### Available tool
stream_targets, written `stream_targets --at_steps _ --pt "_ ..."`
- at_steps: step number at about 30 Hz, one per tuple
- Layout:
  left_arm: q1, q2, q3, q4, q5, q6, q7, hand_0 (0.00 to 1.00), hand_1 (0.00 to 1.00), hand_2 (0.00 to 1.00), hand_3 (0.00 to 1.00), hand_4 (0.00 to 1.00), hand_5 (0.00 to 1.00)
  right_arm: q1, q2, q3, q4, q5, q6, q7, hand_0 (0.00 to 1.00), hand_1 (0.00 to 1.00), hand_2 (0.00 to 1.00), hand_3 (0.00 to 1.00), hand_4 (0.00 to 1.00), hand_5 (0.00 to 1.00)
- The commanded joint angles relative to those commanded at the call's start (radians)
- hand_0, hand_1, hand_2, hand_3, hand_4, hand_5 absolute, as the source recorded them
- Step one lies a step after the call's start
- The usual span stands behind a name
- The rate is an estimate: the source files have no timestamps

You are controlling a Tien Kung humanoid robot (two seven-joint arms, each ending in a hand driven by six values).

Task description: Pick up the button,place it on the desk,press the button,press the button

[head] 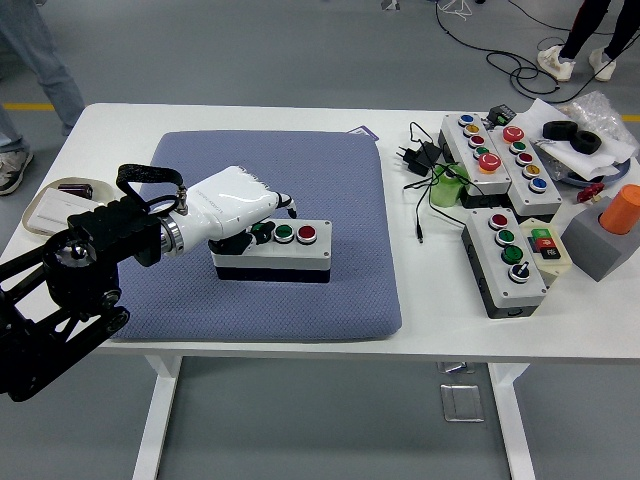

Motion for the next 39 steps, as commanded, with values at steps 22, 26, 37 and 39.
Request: stream_targets --at_steps 22,26,37,39 --pt "-0.006 -0.011 0.044 0.080 0.000 0.030 0.005 0.051 0.002 0.006 0.717 0.303 0.002 0.006 -0.001 -0.003 0.000 -0.002 0.000 0.000 0.627 0.477 0.539 0.582 0.279 0.022" --pt "-0.007 -0.010 0.049 0.079 0.000 0.026 0.006 0.052 0.002 0.006 0.716 0.302 0.002 0.006 -0.002 -0.002 0.000 -0.003 0.000 0.000 0.627 0.477 0.539 0.582 0.280 0.022" --pt "-0.019 -0.014 0.097 0.092 0.000 0.018 0.009 0.052 0.002 0.006 0.712 0.300 0.002 0.006 -0.001 -0.001 0.000 -0.005 0.000 0.000 0.627 0.477 0.539 0.582 0.280 0.022" --pt "-0.020 -0.014 0.102 0.096 0.000 0.012 0.010 0.052 0.002 0.006 0.712 0.300 0.002 0.007 -0.002 -0.001 0.000 -0.005 0.000 0.000 0.627 0.477 0.539 0.582 0.280 0.022"
